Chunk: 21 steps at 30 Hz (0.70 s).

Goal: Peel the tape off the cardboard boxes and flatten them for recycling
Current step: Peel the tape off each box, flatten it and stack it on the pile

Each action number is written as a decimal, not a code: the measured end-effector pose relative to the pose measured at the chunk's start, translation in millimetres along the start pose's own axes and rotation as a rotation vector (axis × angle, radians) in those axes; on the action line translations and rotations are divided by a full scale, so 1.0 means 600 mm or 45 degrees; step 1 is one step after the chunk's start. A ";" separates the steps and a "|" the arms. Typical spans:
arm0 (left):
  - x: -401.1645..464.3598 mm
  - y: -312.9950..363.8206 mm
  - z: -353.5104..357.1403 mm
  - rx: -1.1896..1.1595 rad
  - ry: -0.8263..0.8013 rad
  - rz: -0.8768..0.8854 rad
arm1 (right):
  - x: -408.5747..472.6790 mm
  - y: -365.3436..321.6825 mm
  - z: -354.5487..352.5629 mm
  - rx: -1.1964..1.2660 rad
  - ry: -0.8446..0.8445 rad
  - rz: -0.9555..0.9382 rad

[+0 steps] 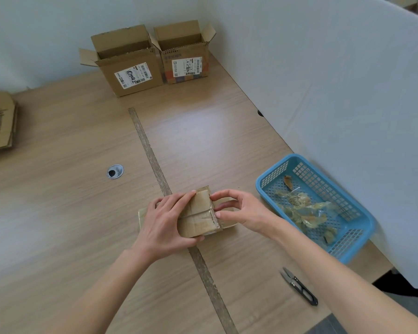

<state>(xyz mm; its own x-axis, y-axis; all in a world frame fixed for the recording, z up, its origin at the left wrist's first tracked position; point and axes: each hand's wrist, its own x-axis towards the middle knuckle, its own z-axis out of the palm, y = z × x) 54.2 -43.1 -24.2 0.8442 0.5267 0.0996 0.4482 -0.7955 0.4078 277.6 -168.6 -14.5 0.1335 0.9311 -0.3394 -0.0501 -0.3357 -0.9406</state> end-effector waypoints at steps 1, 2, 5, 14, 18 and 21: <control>0.000 -0.001 -0.001 0.002 0.000 -0.001 | 0.001 0.001 0.001 0.010 0.000 0.002; 0.000 -0.001 -0.001 0.005 -0.001 -0.001 | 0.002 0.002 0.001 0.027 -0.002 0.007; -0.001 -0.001 -0.001 0.012 -0.002 0.006 | 0.002 0.004 0.001 0.059 -0.012 0.021; 0.000 0.000 0.004 0.031 -0.011 0.013 | -0.001 0.002 -0.007 0.058 -0.028 0.053; 0.002 0.003 0.004 0.036 -0.007 0.028 | 0.006 -0.004 -0.010 -0.012 -0.045 0.079; 0.001 0.005 0.006 0.041 -0.023 0.067 | 0.006 -0.005 -0.015 -0.052 -0.071 0.105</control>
<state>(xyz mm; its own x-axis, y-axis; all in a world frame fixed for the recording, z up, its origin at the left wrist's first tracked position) 57.2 -46.5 -26.3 0.8719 0.4787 0.1033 0.4122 -0.8312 0.3730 287.3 -165.4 -13.2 0.0754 0.9061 -0.4163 -0.0182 -0.4162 -0.9091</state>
